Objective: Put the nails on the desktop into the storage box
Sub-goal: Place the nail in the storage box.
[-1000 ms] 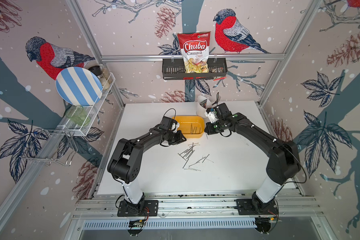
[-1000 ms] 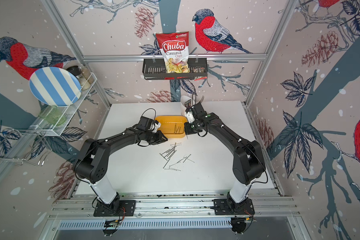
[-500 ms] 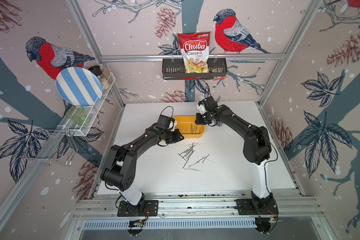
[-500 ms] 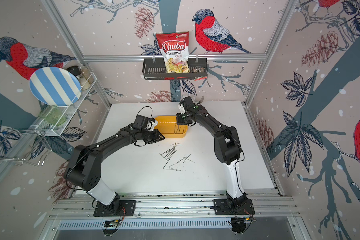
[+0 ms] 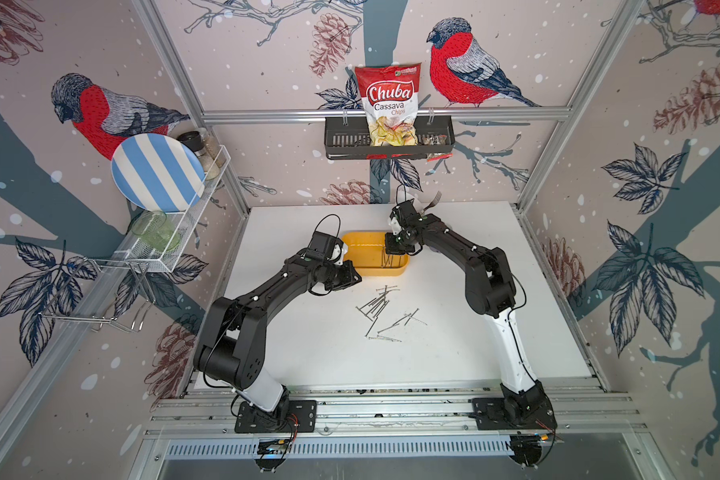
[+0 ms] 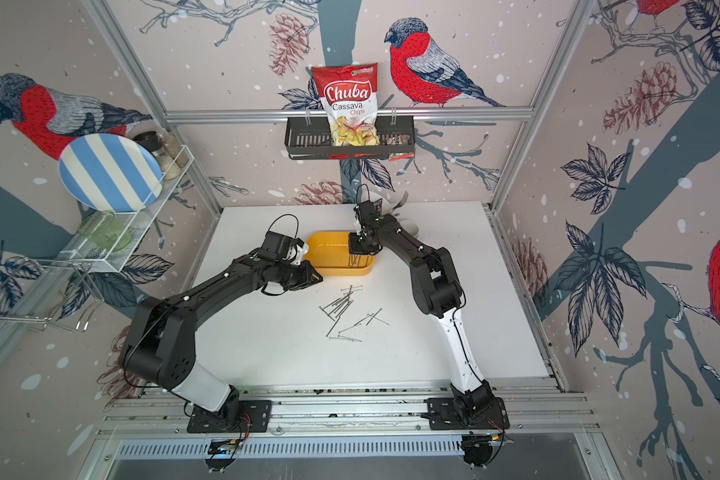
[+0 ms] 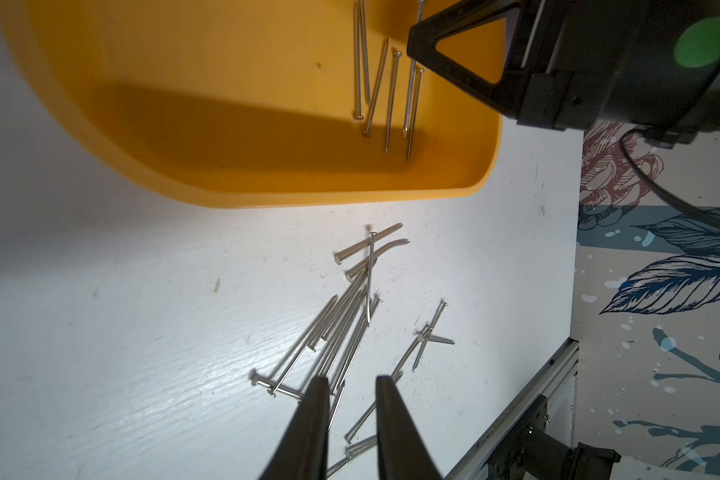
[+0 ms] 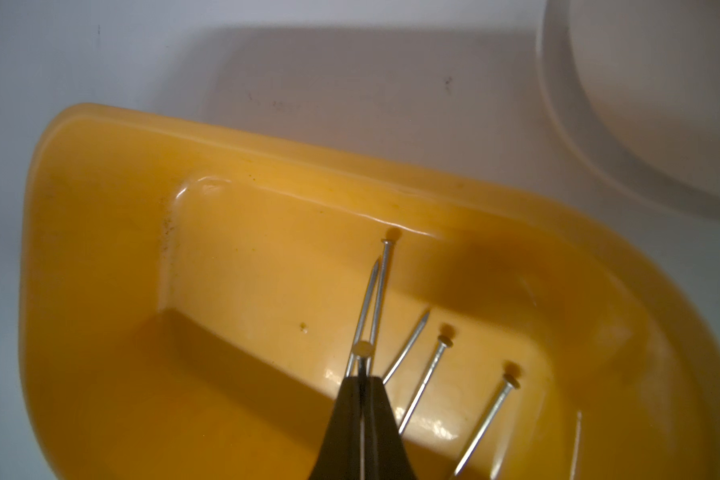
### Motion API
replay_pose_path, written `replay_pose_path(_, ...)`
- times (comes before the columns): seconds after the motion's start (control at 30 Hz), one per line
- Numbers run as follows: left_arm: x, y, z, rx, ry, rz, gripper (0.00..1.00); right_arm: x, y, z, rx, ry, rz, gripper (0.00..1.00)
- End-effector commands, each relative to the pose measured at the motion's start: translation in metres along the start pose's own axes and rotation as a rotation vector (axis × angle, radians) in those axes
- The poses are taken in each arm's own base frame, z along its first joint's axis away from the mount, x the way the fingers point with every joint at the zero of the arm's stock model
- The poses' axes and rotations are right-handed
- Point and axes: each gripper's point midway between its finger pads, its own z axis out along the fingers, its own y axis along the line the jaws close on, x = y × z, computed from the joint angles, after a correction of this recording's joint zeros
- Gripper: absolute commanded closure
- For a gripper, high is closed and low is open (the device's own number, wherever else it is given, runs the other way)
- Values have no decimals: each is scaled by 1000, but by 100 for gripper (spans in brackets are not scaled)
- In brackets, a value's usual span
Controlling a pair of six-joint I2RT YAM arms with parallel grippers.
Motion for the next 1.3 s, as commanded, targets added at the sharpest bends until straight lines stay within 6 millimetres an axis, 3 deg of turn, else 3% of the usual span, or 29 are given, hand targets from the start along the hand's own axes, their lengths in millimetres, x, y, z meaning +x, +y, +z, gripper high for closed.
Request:
replay_pose_path(0.0,5,5,-1,-6,20,6,76,6,-5,7,29,23,27,93)
replay_pose_path(0.17,5,7,4,4,26,6,76,12,-9,13,42,45,30,88)
replay_pose_path(0.4,5,6,8,18,34,18,76,11,-6,4,50,41,25,82)
replay_pose_path(0.5,5,7,10,21,34,22,76,5,2,-10,55,16,-6,81)
replay_pose_path(0.6,4,7,12,26,29,26,76,-1,18,-36,63,-23,-76,80)
replay_pose_path(0.7,4,7,14,38,21,28,76,6,34,-66,66,-47,-163,79)
replay_pose_path(0.83,3,5,14,49,1,32,76,42,35,-98,55,-36,-214,75)
replay_pose_path(0.9,15,13,19,37,18,18,76,70,24,-104,60,7,-215,72)
replay_pose_path(1.1,32,10,32,27,40,23,76,158,-6,-111,82,130,-238,64)
replay_pose_path(1.27,47,-4,49,34,70,45,76,194,-13,-112,84,177,-283,59)
